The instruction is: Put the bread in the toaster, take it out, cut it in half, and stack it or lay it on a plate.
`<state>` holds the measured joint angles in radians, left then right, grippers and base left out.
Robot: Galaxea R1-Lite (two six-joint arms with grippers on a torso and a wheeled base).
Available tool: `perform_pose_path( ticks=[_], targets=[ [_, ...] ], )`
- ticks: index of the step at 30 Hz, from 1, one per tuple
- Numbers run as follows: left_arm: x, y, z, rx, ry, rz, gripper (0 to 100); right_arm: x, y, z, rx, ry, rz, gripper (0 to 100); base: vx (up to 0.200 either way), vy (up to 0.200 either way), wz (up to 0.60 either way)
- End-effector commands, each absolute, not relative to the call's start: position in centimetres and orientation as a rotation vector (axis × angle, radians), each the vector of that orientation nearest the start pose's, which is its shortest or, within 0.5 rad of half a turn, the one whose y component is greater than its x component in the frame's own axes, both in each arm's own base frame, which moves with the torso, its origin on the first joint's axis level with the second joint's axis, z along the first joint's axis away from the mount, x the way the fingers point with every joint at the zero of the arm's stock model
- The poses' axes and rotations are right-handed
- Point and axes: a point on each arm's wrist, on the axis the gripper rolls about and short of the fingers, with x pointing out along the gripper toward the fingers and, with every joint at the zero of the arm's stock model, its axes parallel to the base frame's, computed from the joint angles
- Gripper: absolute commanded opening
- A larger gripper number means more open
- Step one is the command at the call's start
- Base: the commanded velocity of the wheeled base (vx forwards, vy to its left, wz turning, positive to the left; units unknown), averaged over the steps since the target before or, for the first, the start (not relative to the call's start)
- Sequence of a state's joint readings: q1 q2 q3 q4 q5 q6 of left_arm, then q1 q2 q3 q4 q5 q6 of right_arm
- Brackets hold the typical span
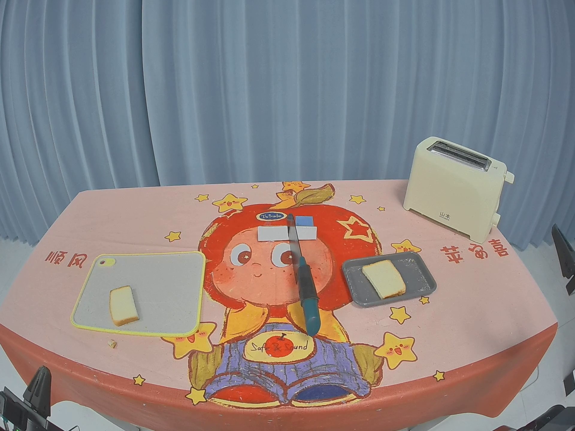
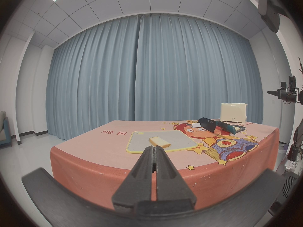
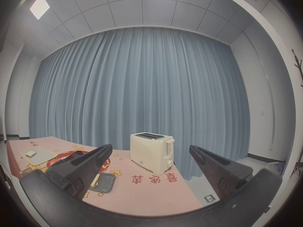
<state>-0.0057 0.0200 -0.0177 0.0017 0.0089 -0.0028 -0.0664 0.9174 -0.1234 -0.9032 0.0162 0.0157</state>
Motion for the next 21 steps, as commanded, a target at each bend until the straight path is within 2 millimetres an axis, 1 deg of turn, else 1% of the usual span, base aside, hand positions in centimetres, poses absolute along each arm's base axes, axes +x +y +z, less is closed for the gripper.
perform_pose_path(
  ticks=[1, 7, 11, 15, 21],
  targets=[
    [-2.1, 0.0, 7.6, -0.003, 0.023, 0.003, 0, 8.8, -0.5, 17.3, 0.011, -0.115, -0.047, 100, 0.0, 0.0, 0.0],
    [-2.1, 0.0, 7.6, -0.003, 0.023, 0.003, 0, 8.5, -0.5, 17.0, 0.011, -0.105, -0.047, 100, 0.0, 0.0, 0.0],
    [-2.1, 0.0, 7.6, -0.003, 0.023, 0.003, 0, 7.7, -0.4, 17.0, 0.012, -0.095, -0.045, 100, 0.0, 0.0, 0.0],
    [-2.1, 0.0, 7.6, -0.003, 0.023, 0.003, 0, 6.4, -0.2, 16.9, 0.013, -0.04, -0.007, 100, 0.0, 0.0, 0.0],
    [-2.1, 0.0, 7.6, -0.003, 0.023, 0.003, 0, 5.2, -0.1, 17.1, 0.015, -0.006, 0.011, 100, 0.0, 0.0, 0.0]
  ],
)
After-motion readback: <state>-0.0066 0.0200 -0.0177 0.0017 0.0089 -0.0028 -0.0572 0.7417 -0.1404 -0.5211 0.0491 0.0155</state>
